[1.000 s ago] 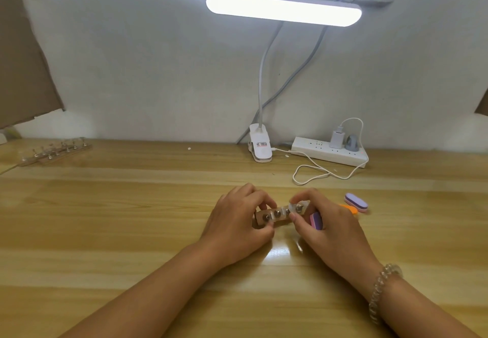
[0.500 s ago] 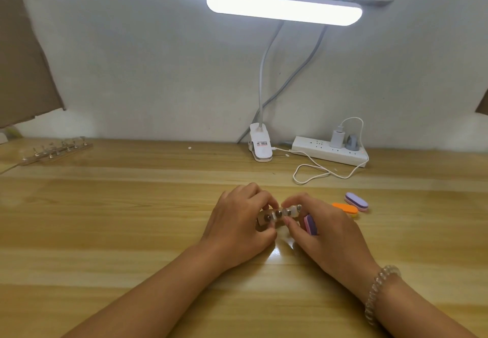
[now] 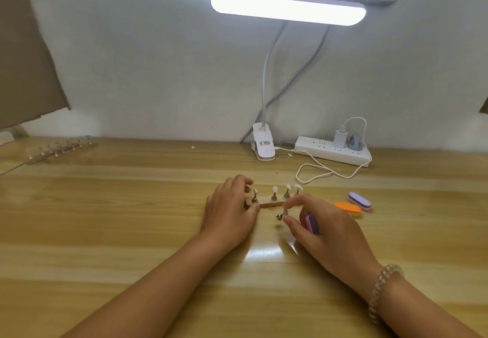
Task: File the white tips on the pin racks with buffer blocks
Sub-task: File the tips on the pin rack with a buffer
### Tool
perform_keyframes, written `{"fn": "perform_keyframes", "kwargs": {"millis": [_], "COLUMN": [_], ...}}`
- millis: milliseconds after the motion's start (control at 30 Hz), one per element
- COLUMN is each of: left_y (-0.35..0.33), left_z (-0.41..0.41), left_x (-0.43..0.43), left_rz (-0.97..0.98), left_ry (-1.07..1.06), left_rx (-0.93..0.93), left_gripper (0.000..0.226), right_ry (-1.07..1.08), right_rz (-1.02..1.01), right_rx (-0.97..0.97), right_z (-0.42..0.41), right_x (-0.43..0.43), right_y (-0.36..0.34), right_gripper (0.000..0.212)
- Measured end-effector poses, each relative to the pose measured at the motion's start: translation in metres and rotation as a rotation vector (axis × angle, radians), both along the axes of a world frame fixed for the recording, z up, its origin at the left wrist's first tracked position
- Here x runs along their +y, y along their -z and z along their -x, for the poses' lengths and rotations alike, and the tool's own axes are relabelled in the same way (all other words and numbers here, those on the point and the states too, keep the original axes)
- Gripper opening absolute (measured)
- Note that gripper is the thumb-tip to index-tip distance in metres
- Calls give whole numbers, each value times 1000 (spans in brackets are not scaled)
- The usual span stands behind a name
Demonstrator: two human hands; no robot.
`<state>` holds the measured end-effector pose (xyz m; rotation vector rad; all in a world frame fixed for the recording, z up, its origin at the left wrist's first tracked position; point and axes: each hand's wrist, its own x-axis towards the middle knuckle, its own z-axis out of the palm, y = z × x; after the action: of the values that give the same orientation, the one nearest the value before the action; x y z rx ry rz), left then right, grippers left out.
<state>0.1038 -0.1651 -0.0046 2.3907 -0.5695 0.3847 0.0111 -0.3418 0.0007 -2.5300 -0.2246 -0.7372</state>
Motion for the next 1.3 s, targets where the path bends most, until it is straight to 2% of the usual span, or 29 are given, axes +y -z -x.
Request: {"fn": "perform_keyframes", "kwargs": {"millis": [133, 233, 367, 467, 567, 667, 800, 1000, 1167, 1300], "left_y": [-3, -3, -5, -4, -4, -2, -1, 1, 1, 0], "left_z": [13, 26, 26, 22, 19, 17, 13, 9, 4, 5], "left_x": [-2, -5, -4, -3, -4, -4, -4, -4, -2, -2], "left_rz": [66, -15, -6, 46, 33, -3, -14, 93, 225, 227], "left_ry": [70, 227, 379, 403, 386, 336, 321, 306, 306, 375], "left_rx": [-191, -279, -179, -42, 41, 25, 3, 58, 162, 212], "left_gripper": [32, 29, 12, 3, 3, 7, 10, 5, 12, 15], "right_ry": [-9, -12, -40, -52, 40, 165, 235, 199, 205, 110], "right_rz": [-13, -48, -64, -67, -118, -93, 125, 9, 152, -64], "right_rx": [-46, -93, -94, -59, -17, 1, 161, 256, 292, 172], "right_z": [1, 2, 1, 0, -2, -2, -1, 5, 9, 8], "right_x": [0, 0, 1, 1, -3, -7, -5, -5, -5, -7], "right_y": [-1, -3, -3, -2, -1, -1, 0, -8, -8, -8], "right_gripper": [17, 15, 16, 23, 34, 41, 36, 41, 20, 23]}}
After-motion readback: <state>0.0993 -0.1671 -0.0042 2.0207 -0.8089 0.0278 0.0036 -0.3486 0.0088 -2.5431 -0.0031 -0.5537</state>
